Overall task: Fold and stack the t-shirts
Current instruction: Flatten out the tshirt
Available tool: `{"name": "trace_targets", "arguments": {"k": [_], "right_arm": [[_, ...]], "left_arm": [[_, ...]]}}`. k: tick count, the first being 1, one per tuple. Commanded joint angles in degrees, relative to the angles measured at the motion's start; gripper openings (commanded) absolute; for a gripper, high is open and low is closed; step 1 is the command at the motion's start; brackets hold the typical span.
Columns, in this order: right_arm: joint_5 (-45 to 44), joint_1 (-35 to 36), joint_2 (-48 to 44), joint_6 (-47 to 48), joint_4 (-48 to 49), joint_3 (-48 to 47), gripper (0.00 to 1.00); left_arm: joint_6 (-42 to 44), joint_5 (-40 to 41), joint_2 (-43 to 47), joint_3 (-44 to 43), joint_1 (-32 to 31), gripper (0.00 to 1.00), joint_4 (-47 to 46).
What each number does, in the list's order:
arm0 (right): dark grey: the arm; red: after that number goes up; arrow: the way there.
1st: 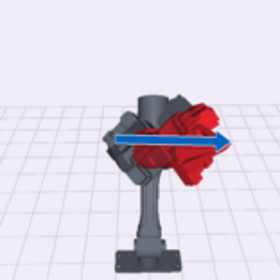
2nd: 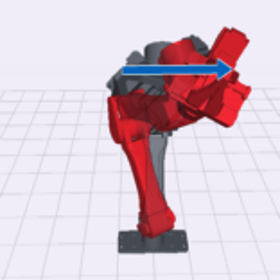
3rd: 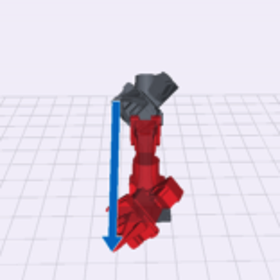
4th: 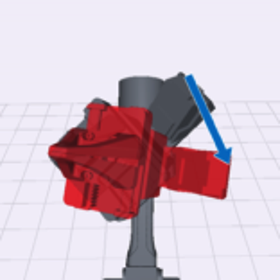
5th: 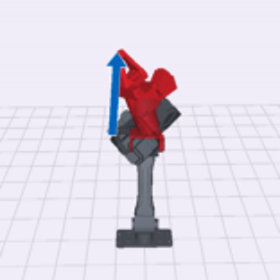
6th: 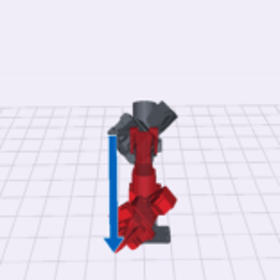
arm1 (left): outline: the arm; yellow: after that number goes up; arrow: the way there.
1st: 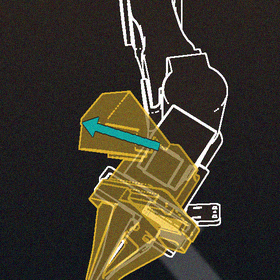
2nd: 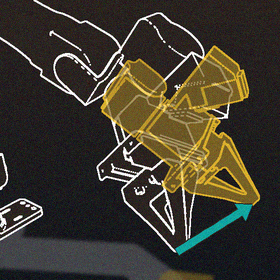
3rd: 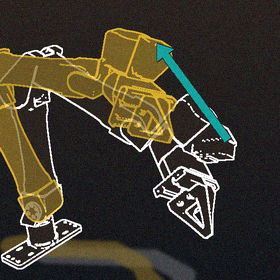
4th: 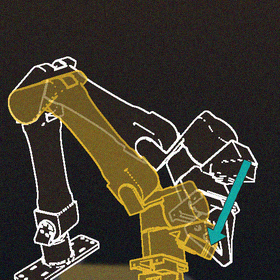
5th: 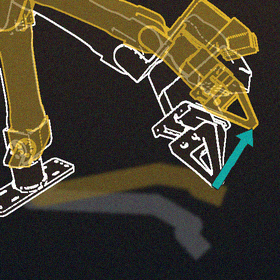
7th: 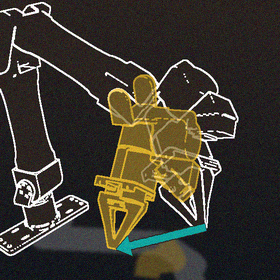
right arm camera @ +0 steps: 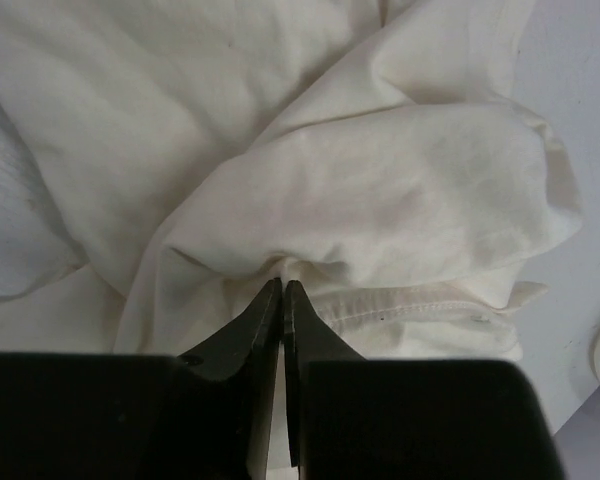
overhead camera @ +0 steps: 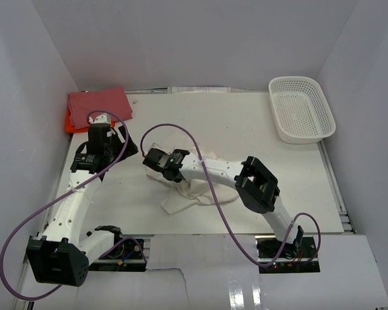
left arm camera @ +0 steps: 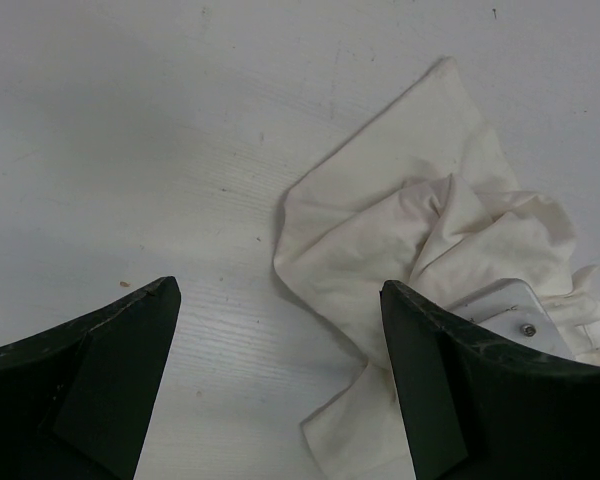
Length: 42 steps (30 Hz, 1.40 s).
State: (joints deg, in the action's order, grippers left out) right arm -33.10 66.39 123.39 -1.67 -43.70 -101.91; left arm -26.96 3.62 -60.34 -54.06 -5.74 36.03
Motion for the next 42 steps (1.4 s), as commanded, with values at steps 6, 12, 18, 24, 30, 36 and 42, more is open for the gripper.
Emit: {"name": "trace_targets", "arguments": {"k": [6, 12, 18, 24, 30, 36, 42], "right_arm": [[-6.62, -0.73, -6.56, -5.69, -7.43, -2.51, 0.08], [-6.89, -3.81, -25.43, -16.49, -7.01, 14.74, 0.08], [-3.65, -9.08, -43.39, -29.6, -7.45, 39.65, 0.08], [2.07, -9.96, -50.18, -36.47, -10.51, 52.07, 0.08], [9.01, -8.65, -49.64, -32.88, -13.44, 48.75, 0.13], [8.94, -10.65, -56.07, -28.66, -7.19, 41.81, 0.8], [7.87, -21.18, -52.82, -23.21, -0.61, 41.16, 0.73]], "left_arm": [[0.42, -0.54, 0.75, -1.22, 0.2, 0.93, 0.27], [0.42, -0.54, 1.01, -1.22, 0.2, 0.92, 0.18], [0.24, -1.24, 0.75, -1.39, 0.38, 0.92, 0.18], [0.33, -1.68, 1.01, -1.31, 0.55, 0.93, 0.0], [0.42, -1.95, 0.75, -1.22, 0.55, 0.93, 0.0], [0.51, -1.95, 0.48, -1.22, 0.55, 0.92, -0.08], [0.59, -2.12, 0.13, -1.22, 0.64, 0.93, -0.17]]}}
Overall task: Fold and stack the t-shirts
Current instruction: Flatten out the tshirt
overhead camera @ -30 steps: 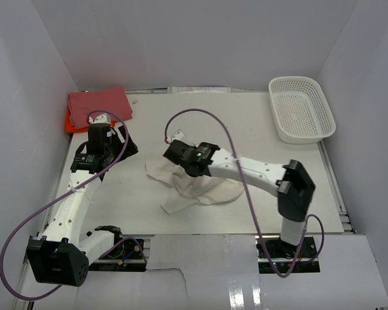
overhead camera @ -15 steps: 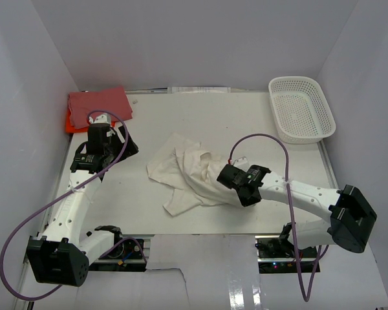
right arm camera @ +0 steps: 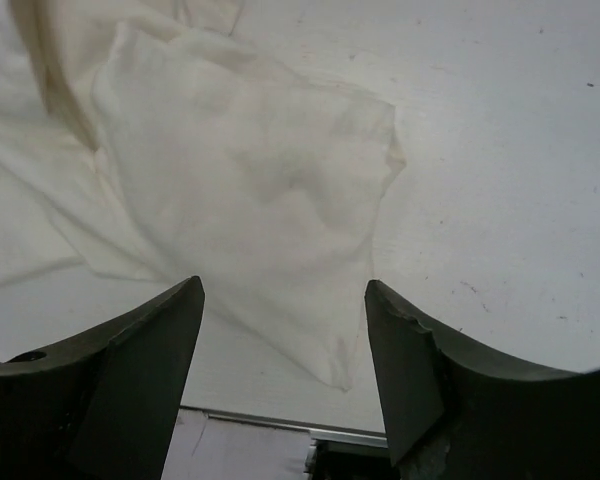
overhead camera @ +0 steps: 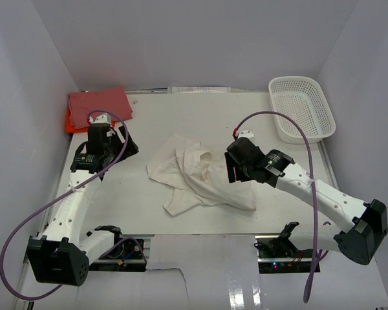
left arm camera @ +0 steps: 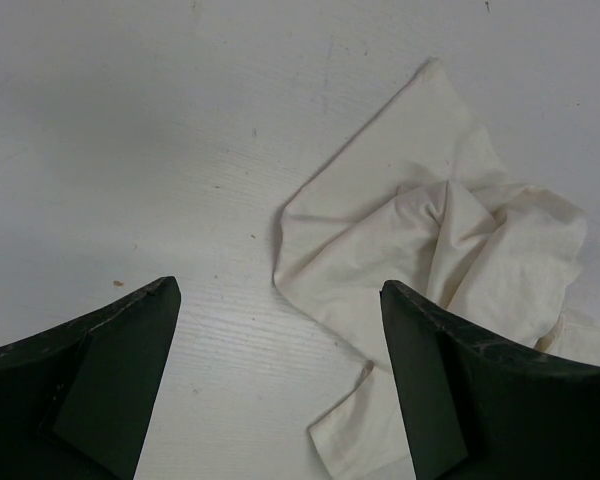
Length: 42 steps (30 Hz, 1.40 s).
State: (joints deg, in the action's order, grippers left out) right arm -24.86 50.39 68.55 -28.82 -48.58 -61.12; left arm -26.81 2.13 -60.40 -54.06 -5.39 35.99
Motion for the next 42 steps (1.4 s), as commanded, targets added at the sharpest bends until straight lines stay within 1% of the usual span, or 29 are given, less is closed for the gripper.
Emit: {"name": "trace_targets", "arguments": {"k": [1, 2, 3, 5, 6, 7, 9, 14, 15, 18, 21, 25, 39, 41, 42], "right_arm": [[0.33, -7.04, 3.24, 4.55, 7.06, 1.09, 0.71], [1.12, -8.89, 3.77, 5.0, 8.57, 1.96, 0.68], [1.74, -12.91, 4.04, 5.17, 10.24, 3.02, 0.65], [6.82, -17.32, 3.78, 5.7, 16.47, 6.88, 0.57], [13.98, -22.04, 3.26, 6.05, 19.19, 8.46, 0.56], [17.44, -24.35, 2.3, 6.32, 24.18, 11.52, 0.56], [23.94, -28.74, 2.11, 6.41, 27.64, 13.48, 0.56], [33.55, -34.21, 6.59, 7.28, 32.83, 14.8, 0.55], [36.7, -34.65, 7.29, 7.29, 33.71, 15.15, 0.55], [40.31, -36.33, 9.4, 7.28, 37.05, 16.21, 0.54], [41.91, -37.64, 11.42, 7.46, 38.12, 16.21, 0.54], [41.74, -38.79, 13.18, 8.08, 38.38, 16.21, 0.54], [43.14, -40.55, 15.03, 8.69, 40.84, 19.81, 0.56], [43.58, -40.72, 15.03, 8.43, 41.63, 20.78, 0.56], [44.11, -40.72, 15.2, 8.43, 42.07, 20.96, 0.54]], "left_arm": [[0.44, -0.55, 0.37, -1.22, 0.29, 0.93, -0.04], [0.35, -0.55, 0.46, -1.22, 0.29, 0.93, -0.04], [0.44, -0.55, 0.46, -1.13, 0.29, 0.93, -0.13], [0.53, -0.55, 0.46, -1.13, 0.38, 0.93, -0.04], [0.44, -0.55, 0.46, -1.13, 0.29, 0.93, -0.13], [0.53, -0.55, 0.46, -1.13, 0.29, 0.93, -0.13], [0.62, -0.72, 0.55, -1.13, 0.29, 0.93, -0.13], [0.53, -0.9, 0.46, -1.13, 0.29, 0.93, -0.13], [0.53, -0.81, 0.55, -1.13, 0.29, 0.93, -0.13], [0.62, -0.64, 0.81, -0.96, 0.29, 0.92, -0.13], [0.62, -0.64, 0.81, -0.96, 0.29, 0.93, -0.13], [0.62, -0.72, 0.64, -0.96, 0.29, 0.93, -0.04], [0.62, -0.64, 0.64, -0.87, 0.29, 0.93, -0.13], [0.53, -0.64, 0.64, -0.87, 0.29, 0.93, -0.13], [0.62, -0.64, 0.64, -0.96, 0.29, 0.93, -0.13]]}}
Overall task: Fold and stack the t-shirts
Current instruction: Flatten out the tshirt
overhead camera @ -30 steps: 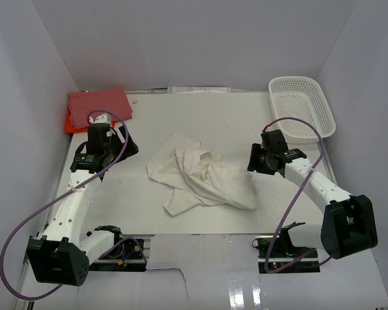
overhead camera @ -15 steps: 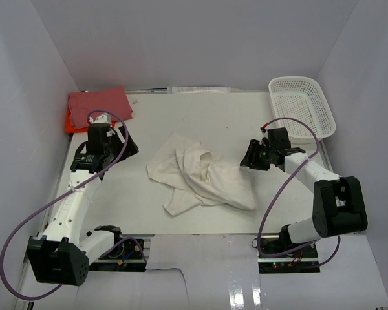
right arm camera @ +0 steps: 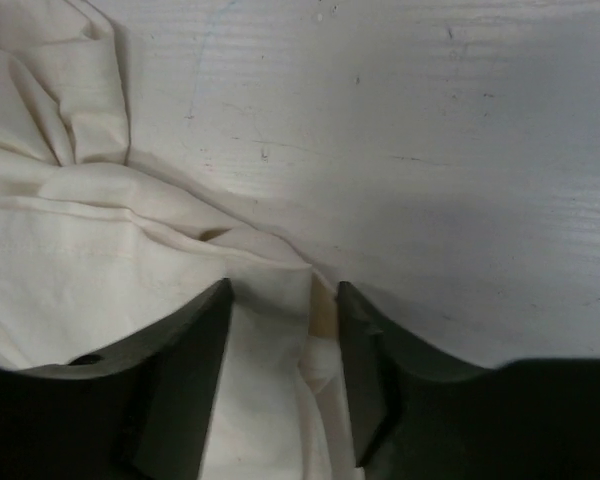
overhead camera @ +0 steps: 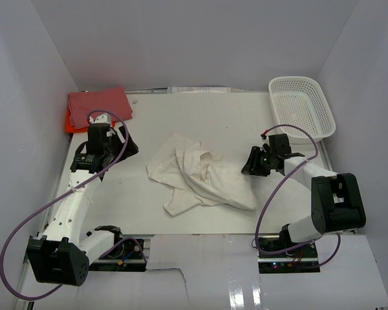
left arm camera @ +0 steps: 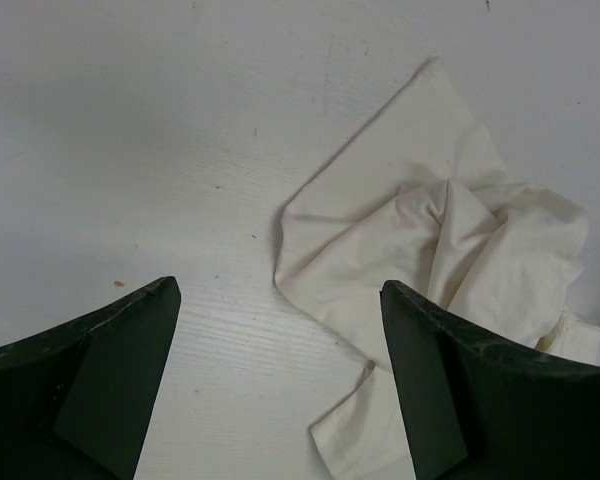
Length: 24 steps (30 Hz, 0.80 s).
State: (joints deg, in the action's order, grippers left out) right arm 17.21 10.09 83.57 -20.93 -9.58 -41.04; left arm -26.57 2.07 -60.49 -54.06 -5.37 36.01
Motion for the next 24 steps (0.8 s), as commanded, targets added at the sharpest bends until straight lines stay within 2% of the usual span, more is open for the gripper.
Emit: {"name": "trace_targets", "arguments": {"k": [1, 3, 7, 14, 24], "right_arm": [[2.38, -0.42, 0.28, 0.54, 3.25, 0.96, 0.44], [3.35, -0.51, 0.8, 0.45, 3.78, 0.96, 0.35], [4.67, -0.51, 0.81, 0.01, 5.19, 1.13, 0.09], [1.69, -0.33, -1.12, 2.73, 0.8, -3.25, 0.08], [-1.75, 0.28, -10.7, 7.22, -6.06, -9.23, 0.08]], "left_arm": [[0.38, -0.57, 0.72, -0.96, 0.27, 0.93, -0.15], [0.29, -0.57, 0.72, -1.04, 0.27, 0.93, -0.15], [0.37, -0.48, 0.64, -0.87, 0.27, 0.92, -0.15], [0.37, -0.66, 0.46, -0.96, 0.27, 0.93, -0.15], [0.46, -0.83, -0.51, -1.04, 0.27, 0.92, -0.24]]}}
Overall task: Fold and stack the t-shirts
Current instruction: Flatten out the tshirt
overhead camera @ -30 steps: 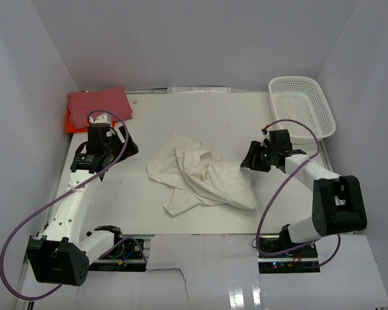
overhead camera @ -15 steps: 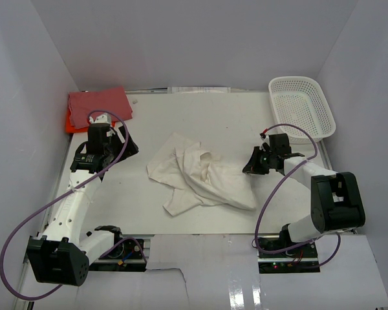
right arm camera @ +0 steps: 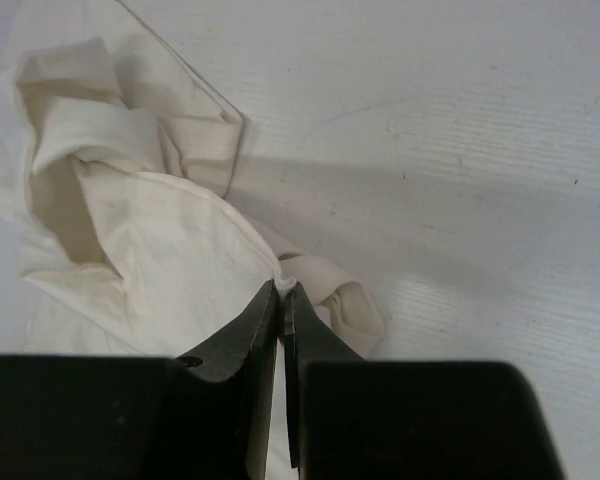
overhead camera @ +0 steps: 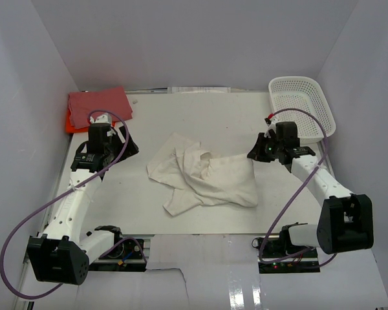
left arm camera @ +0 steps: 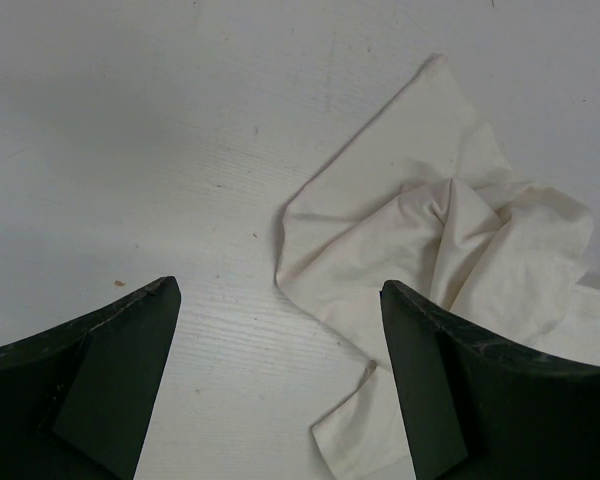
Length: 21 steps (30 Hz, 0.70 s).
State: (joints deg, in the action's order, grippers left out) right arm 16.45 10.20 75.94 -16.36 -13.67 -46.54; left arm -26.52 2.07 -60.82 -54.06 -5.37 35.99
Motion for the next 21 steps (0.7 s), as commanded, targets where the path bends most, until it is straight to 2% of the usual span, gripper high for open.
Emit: {"name": "trace_targets", "arguments": {"k": [1, 5, 8, 11, 13, 16, 21], "right_arm": [[-0.54, 0.09, -3.52, 2.82, -2.41, -4.77, 0.08], [4.63, 0.26, -4.66, 3.79, -6.88, -13.9, 0.08], [6.84, 0.26, -6.5, 4.23, -10.93, -21.47, 0.08], [2.64, 0.18, -10.98, 3.62, -17.42, -27.71, 0.08], [-3.42, 0.17, -15.54, 3.09, -21.2, -32.26, 0.08], [-9.93, 0.17, -21.61, 1.78, -26.66, -38.67, 0.08], [-14.16, 0.17, -26.37, -0.42, -38.06, -47.49, 0.08]], "left_arm": [[0.59, -0.92, -0.53, -1.04, 0.27, 0.92, -0.13], [1.12, -1.98, -2.46, -1.48, 0.27, 0.9, -0.48], [1.04, -6.45, -4.65, -2.89, 0.18, 0.88, -0.65], [0.51, -8.65, -7.55, -5.61, -0.34, 0.88, -0.74], [0.16, -9.71, -9.48, -7.63, -1.75, 0.88, -0.57], [-0.63, -10.15, -15.54, -13.86, -5.87, 0.88, 1.09], [-0.81, -10.06, -27.67, -31.78, -12.29, 0.87, 5.58]]}}
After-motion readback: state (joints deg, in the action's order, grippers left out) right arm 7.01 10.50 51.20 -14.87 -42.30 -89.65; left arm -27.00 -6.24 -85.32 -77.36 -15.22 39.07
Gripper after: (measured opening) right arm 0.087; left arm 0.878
